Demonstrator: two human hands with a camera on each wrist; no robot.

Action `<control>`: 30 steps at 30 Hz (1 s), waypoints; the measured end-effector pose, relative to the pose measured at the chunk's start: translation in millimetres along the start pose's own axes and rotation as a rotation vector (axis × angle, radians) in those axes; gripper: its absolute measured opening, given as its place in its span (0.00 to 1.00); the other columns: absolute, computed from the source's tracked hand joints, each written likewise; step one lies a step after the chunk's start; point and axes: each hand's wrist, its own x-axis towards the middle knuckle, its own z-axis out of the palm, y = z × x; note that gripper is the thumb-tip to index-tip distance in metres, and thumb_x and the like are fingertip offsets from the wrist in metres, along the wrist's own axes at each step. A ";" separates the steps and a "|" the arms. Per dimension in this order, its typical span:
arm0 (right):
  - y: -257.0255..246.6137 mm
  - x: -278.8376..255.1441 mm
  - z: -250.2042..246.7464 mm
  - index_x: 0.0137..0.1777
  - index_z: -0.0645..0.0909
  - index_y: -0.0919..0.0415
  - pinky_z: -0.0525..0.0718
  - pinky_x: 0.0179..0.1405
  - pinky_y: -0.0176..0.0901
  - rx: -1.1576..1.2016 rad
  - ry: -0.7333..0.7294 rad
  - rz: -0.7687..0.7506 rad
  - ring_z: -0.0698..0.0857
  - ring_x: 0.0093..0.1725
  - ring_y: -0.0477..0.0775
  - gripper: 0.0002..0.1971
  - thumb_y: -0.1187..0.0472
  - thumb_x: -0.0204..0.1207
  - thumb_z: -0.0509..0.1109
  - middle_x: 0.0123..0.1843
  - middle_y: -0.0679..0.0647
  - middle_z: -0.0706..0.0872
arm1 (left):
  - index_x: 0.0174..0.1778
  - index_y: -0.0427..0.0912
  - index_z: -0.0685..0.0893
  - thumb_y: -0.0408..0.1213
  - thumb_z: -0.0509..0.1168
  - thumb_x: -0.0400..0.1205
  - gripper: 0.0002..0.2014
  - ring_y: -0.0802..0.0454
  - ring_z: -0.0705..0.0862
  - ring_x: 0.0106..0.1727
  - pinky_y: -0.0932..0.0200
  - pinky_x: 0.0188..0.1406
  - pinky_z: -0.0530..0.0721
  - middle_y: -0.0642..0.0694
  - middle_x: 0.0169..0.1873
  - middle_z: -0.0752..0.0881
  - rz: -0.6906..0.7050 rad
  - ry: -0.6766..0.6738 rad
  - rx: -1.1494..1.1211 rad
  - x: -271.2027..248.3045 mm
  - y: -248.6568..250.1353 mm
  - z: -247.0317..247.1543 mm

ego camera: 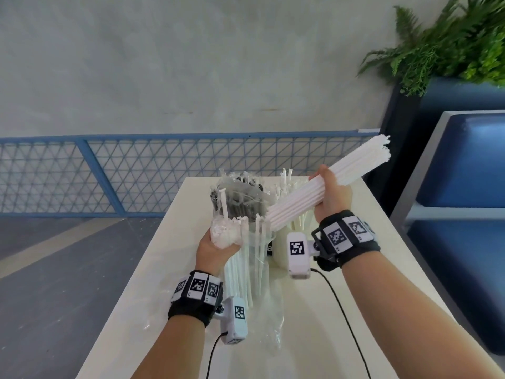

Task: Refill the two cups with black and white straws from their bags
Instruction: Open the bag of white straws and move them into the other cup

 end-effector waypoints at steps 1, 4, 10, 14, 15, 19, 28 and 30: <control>-2.9 3.4 -2.3 0.38 0.78 0.66 0.80 0.28 0.38 -0.020 0.016 -0.044 0.79 0.29 0.50 0.07 0.63 0.73 0.69 0.31 0.55 0.80 | 0.51 0.43 0.78 0.23 0.74 0.69 0.19 0.51 0.80 0.50 0.61 0.50 0.77 0.50 0.43 0.83 0.000 0.001 -0.002 -0.2 0.2 -0.2; -6.8 9.5 -5.1 0.45 0.80 0.71 0.80 0.32 0.41 -0.120 0.053 -0.155 0.80 0.30 0.49 0.12 0.61 0.70 0.71 0.32 0.54 0.80 | 0.53 0.40 0.79 0.22 0.74 0.69 0.19 0.50 0.80 0.52 0.60 0.53 0.75 0.45 0.48 0.83 0.009 -0.001 -0.020 -0.8 2.4 -1.2; -1.7 12.1 2.4 0.52 0.76 0.63 0.82 0.42 0.41 -0.274 0.064 -0.266 0.80 0.39 0.48 0.13 0.59 0.72 0.72 0.37 0.47 0.79 | 0.54 0.39 0.77 0.21 0.72 0.71 0.19 0.53 0.81 0.47 0.75 0.35 0.81 0.47 0.44 0.83 0.029 -0.091 -0.032 -2.8 8.0 2.5; 18.0 8.7 1.9 0.56 0.77 0.62 0.79 0.45 0.43 -0.529 -0.043 -0.256 0.81 0.47 0.52 0.15 0.59 0.72 0.73 0.44 0.50 0.81 | 0.54 0.40 0.77 0.23 0.73 0.70 0.20 0.51 0.80 0.51 0.73 0.37 0.78 0.48 0.46 0.83 0.033 -0.101 -0.002 0.5 5.4 3.5; 24.4 7.3 0.1 0.57 0.77 0.62 0.78 0.45 0.42 -0.583 -0.076 -0.256 0.81 0.47 0.52 0.16 0.59 0.71 0.74 0.45 0.51 0.82 | 0.52 0.41 0.77 0.24 0.74 0.70 0.19 0.51 0.80 0.51 0.71 0.39 0.77 0.50 0.44 0.83 0.025 -0.101 -0.007 1.2 3.3 3.7; 36.0 5.8 -1.6 0.60 0.75 0.58 0.79 0.44 0.39 -0.590 -0.091 -0.318 0.81 0.41 0.45 0.21 0.62 0.69 0.76 0.44 0.46 0.82 | 0.43 0.51 0.77 0.24 0.75 0.69 0.19 0.58 0.81 0.46 0.75 0.36 0.79 0.56 0.41 0.82 0.026 -0.106 -0.015 0.6 -1.5 4.3; 51.2 14.9 -5.4 0.62 0.71 0.57 0.74 0.46 0.40 -0.758 -0.306 -0.378 0.79 0.47 0.52 0.13 0.66 0.79 0.61 0.49 0.52 0.80 | 0.45 0.50 0.78 0.22 0.74 0.69 0.19 0.66 0.80 0.44 0.80 0.33 0.80 0.56 0.42 0.83 0.035 -0.123 -0.068 3.5 -4.5 7.5; 56.1 13.7 -7.5 0.63 0.71 0.58 0.74 0.44 0.38 -0.824 -0.346 -0.352 0.78 0.48 0.53 0.13 0.67 0.79 0.61 0.50 0.52 0.79 | 0.45 0.51 0.79 0.24 0.75 0.69 0.19 0.66 0.81 0.45 0.78 0.35 0.81 0.56 0.42 0.84 0.044 -0.123 -0.062 3.5 -4.8 7.5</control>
